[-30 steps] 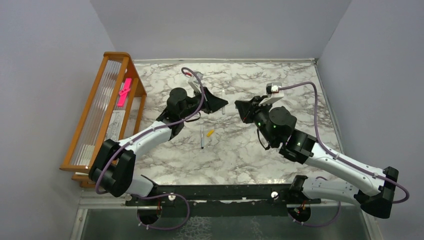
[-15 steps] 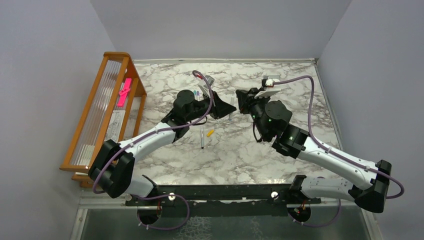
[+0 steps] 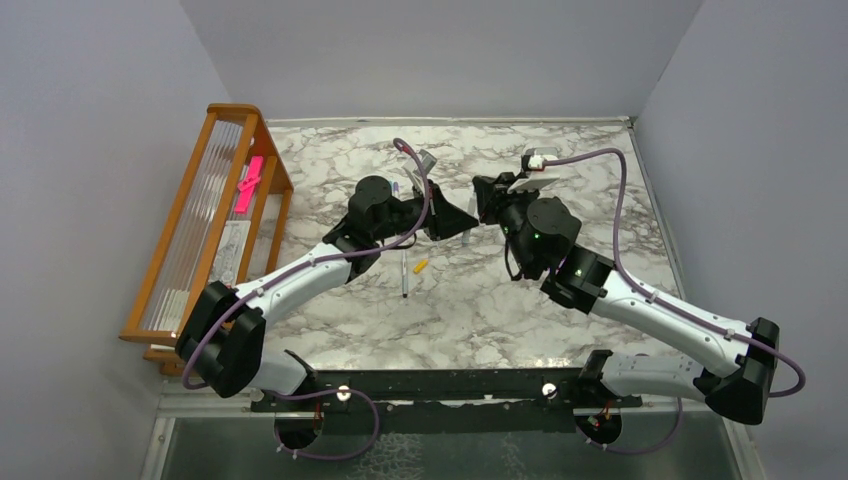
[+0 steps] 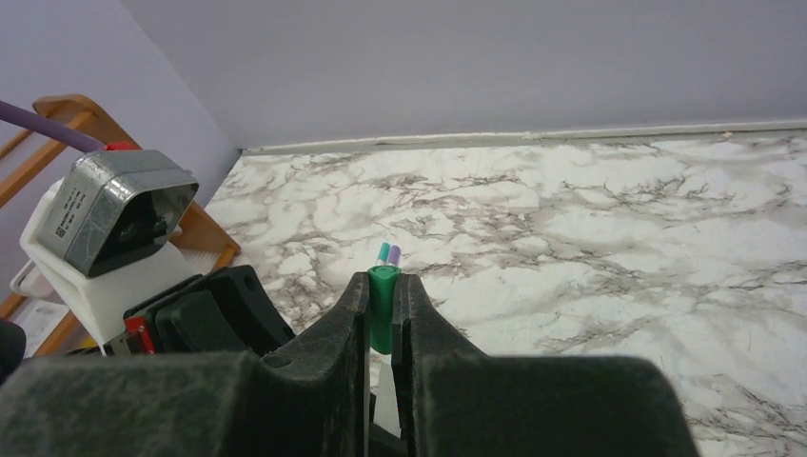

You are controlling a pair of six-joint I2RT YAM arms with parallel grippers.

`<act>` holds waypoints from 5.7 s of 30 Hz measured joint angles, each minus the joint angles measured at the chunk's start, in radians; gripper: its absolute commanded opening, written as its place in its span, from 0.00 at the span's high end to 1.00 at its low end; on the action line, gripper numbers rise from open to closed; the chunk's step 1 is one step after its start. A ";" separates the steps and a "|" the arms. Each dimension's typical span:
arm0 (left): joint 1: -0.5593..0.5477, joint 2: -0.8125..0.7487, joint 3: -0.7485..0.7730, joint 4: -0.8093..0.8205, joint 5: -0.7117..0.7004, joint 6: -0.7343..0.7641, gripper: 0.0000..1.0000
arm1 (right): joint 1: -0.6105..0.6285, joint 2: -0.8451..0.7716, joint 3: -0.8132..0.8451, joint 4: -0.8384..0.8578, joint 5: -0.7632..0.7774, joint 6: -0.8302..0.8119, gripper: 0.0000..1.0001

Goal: Insert the pens into the pen caps

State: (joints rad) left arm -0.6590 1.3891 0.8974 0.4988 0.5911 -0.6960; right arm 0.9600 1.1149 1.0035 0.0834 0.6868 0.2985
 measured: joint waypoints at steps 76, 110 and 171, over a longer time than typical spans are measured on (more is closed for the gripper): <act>-0.016 -0.007 0.011 -0.024 0.021 0.034 1.00 | -0.078 0.007 -0.005 -0.016 -0.113 0.056 0.99; -0.018 0.025 0.043 -0.010 -0.035 0.029 1.00 | -0.080 -0.012 -0.039 -0.020 -0.116 0.101 0.96; -0.001 0.085 0.077 0.308 0.255 -0.031 1.00 | -0.504 -0.058 0.082 -0.082 -1.172 0.212 0.52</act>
State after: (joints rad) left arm -0.6601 1.4742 0.9741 0.8066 0.8459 -0.7269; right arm 0.4561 1.0565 1.0851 0.0013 -0.4847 0.5110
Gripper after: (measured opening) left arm 0.151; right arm 0.499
